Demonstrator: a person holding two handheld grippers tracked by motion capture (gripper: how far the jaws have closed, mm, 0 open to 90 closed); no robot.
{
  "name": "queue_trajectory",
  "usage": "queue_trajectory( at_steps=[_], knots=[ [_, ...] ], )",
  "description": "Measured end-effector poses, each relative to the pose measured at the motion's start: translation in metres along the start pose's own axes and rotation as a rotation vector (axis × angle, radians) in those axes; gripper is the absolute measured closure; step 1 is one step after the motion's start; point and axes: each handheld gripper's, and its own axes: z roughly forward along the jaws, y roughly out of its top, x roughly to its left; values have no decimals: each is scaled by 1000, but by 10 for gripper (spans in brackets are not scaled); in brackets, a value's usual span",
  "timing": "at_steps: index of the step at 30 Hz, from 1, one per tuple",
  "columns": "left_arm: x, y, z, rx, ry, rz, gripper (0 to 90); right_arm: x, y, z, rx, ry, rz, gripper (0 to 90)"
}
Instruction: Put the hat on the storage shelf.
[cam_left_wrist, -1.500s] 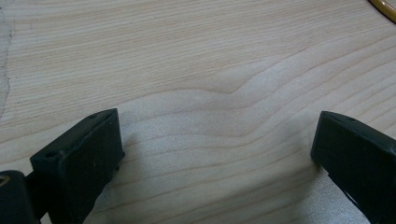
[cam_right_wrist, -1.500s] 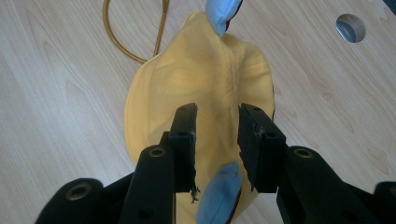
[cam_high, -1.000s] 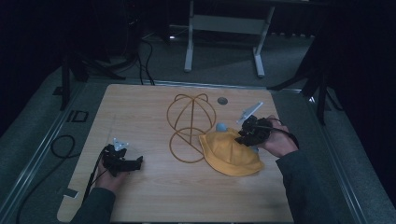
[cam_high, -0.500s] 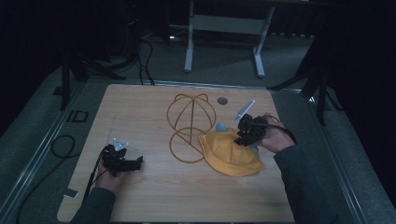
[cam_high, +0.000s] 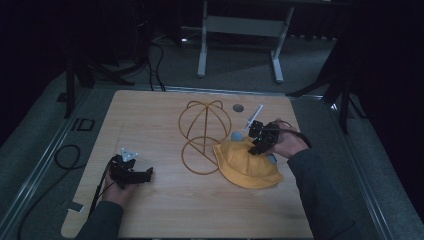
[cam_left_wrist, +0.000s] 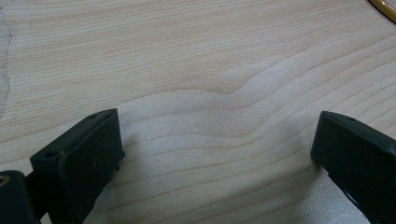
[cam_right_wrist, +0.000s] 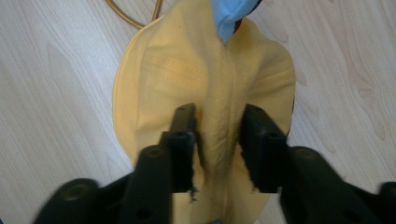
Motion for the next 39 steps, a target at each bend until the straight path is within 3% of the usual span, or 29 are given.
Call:
queue_trajectory(
  at_steps=[3,8,31,39],
  knots=[
    [0,0,0,0,0,0,22,1,2,1,15,-11,-15,794],
    [0,0,0,0,0,0,23,0,0,-3,25,-36,-26,824],
    [0,0,0,0,0,1,22,-12,-17,-36,-24,-95,7,830],
    [0,0,0,0,0,1,23,-18,-26,-54,-74,-117,38,830]
  ],
)
